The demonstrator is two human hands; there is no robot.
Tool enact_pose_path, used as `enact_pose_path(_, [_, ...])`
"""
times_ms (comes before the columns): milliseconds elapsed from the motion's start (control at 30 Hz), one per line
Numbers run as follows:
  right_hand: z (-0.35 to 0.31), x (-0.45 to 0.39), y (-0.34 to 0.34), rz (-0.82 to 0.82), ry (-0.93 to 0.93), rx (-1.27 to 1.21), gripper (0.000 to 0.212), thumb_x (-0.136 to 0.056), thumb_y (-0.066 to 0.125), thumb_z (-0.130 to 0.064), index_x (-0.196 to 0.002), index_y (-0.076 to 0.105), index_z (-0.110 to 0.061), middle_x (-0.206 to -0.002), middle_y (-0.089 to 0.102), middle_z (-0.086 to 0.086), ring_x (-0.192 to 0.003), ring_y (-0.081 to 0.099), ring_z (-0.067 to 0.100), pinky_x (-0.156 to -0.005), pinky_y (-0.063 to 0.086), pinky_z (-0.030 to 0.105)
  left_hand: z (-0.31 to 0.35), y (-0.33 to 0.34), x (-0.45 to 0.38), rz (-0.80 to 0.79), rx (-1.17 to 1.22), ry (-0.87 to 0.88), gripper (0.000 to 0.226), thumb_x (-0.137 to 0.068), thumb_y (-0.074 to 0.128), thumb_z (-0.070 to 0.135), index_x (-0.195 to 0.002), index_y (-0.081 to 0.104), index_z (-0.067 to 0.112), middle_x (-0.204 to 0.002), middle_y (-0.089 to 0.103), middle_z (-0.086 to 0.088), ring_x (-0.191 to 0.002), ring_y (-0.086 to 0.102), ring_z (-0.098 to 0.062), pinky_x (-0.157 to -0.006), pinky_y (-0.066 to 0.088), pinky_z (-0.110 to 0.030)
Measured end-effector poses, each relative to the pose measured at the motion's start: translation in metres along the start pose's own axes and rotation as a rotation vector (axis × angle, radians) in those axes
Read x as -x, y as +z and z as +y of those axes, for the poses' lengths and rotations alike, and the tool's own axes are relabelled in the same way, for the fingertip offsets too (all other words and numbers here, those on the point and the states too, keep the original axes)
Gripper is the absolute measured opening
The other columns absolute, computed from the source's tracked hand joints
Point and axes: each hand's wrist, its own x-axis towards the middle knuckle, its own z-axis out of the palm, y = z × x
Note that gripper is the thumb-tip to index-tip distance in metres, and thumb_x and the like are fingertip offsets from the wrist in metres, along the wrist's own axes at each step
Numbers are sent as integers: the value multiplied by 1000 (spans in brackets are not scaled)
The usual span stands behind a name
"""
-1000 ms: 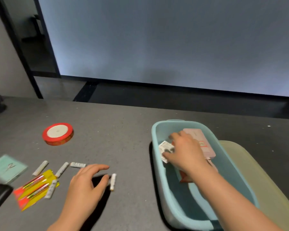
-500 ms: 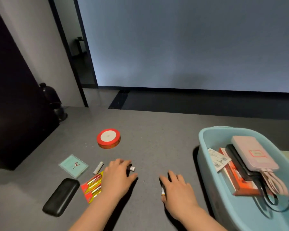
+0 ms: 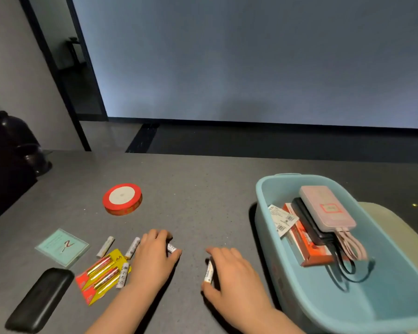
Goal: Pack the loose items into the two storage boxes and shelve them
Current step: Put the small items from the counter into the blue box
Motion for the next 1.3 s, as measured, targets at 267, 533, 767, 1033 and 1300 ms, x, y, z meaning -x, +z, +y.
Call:
enact_pose_path(267, [23, 50, -101, 380, -64, -123, 48, -70, 66, -37, -116, 56, -30, -108, 57, -19, -104, 49, -1, -89, 37, 13, 71, -35, 39, 41, 441, 50, 40, -63, 86, 22, -95, 64, 31, -95, 62, 16, -91, 58, -5, -80, 41, -27])
enact_pose_path(533, [134, 111, -184, 386, 303, -22, 49, -62, 81, -35, -108, 62, -37, -101, 62, -23, -94, 56, -2, -78, 43, 19, 197, -72, 49, -67, 599, 362, 35, -60, 83, 34, -90, 65, 39, -90, 66, 24, -91, 58, 6, -78, 42, -9])
enact_pose_path(767, [160, 136, -183, 520, 346, -76, 47, -58, 77, -47, -102, 60, -43, -94, 60, -31, -90, 52, -11, -66, 39, 12, 292, -11, 38, -629, 6, 670, 34, -64, 80, 34, -90, 62, 22, -86, 64, 6, -79, 59, -15, -67, 49, -29])
enact_pose_path(1033, [159, 127, -161, 399, 263, -142, 47, -63, 75, -46, -105, 56, -46, -97, 55, -33, -92, 52, -10, -68, 38, 6, 289, 22, 0, -672, -747, 592, 45, -73, 79, 29, -111, 61, 13, -115, 64, -4, -104, 61, -27, -70, 42, -30])
enact_pose_path(1300, [153, 99, -148, 391, 191, -184, 50, -64, 76, -46, -110, 58, -41, -107, 58, -30, -97, 52, -5, -78, 46, 13, 288, 31, -20, -750, -904, 544, 64, -74, 78, 40, -128, 52, 16, -121, 60, -2, -109, 59, -28, -84, 48, -35])
